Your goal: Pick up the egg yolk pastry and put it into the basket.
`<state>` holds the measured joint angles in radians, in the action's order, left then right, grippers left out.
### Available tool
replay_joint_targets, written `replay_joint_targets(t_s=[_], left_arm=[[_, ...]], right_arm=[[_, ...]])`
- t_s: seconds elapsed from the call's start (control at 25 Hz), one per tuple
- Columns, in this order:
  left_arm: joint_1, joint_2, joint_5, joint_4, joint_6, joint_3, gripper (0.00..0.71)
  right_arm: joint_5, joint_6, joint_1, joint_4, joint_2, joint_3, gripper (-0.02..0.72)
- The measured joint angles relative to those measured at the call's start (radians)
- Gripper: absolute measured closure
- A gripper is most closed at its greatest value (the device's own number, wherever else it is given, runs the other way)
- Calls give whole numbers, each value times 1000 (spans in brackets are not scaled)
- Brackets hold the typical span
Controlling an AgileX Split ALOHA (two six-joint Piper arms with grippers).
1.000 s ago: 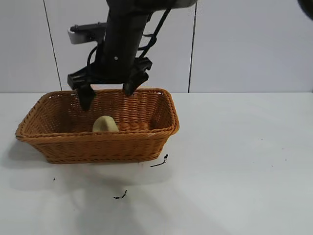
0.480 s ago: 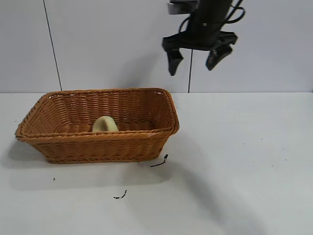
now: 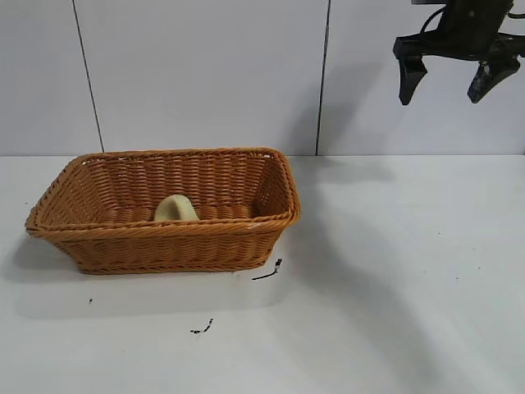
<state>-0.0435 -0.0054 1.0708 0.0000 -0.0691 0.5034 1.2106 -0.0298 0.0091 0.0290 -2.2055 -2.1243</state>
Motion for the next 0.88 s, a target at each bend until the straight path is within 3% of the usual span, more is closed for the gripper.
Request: replay_joint_targets(t_s=[0.28, 0.88], left_arm=[[0, 0, 0, 0, 0, 0, 14], [0, 0, 0, 0, 0, 0, 14]], right_arm=[[0, 2, 2, -42, 289, 254, 22], [-10, 15, 2, -49, 1249, 1194, 43]])
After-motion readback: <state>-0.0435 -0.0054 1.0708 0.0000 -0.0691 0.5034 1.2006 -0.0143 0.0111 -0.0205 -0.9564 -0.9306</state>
